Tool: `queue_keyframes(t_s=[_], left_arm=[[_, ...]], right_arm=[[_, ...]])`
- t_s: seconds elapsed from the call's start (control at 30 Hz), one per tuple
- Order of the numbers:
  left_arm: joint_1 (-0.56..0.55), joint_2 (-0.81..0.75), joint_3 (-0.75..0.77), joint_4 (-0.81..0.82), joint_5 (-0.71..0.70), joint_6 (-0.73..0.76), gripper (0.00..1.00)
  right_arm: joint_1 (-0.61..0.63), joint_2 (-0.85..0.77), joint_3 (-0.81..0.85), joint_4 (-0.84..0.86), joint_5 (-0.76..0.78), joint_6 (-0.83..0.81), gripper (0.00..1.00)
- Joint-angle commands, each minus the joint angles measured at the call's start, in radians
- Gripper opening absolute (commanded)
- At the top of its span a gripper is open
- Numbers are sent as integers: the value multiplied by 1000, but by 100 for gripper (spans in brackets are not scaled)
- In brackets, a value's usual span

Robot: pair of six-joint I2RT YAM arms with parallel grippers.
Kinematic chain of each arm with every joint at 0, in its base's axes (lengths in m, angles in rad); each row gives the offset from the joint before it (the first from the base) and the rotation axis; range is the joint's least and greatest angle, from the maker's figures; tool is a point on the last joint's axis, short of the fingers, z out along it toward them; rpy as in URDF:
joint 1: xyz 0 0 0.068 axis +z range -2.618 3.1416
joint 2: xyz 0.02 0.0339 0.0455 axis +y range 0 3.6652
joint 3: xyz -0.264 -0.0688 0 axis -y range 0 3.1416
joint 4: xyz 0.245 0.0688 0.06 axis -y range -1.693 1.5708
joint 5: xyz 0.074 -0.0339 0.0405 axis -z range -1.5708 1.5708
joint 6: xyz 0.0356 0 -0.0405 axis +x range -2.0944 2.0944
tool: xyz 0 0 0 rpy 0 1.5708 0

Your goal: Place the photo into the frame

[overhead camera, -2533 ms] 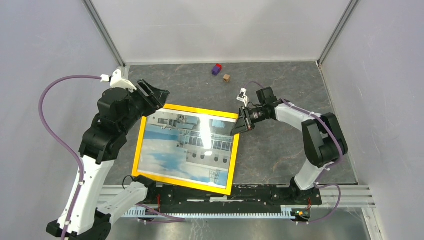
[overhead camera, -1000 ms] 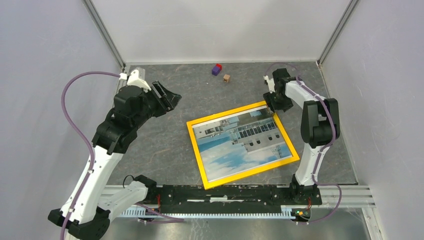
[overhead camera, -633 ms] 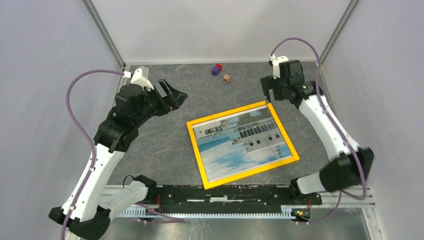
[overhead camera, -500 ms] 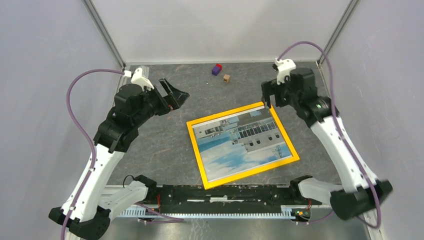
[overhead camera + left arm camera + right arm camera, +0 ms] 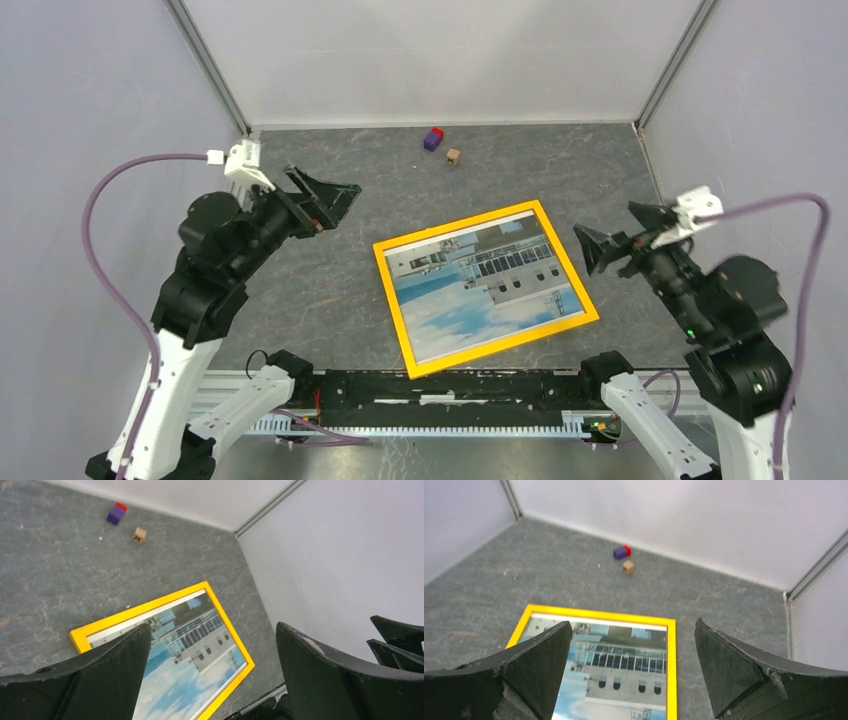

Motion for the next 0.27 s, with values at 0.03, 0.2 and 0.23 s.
queue_keyframes(t_s=[0.03, 0.2, 0.23], left_arm=[[-4, -76, 82, 30, -13, 46, 100], [-4, -133, 111, -15, -57, 45, 100], [-5, -142, 113, -19, -60, 47, 100]], right_arm=[[-2, -95, 58, -15, 61, 26, 98], [-2, -155, 84, -50, 99, 37, 98], [-1, -167, 75, -41, 96, 37, 98]])
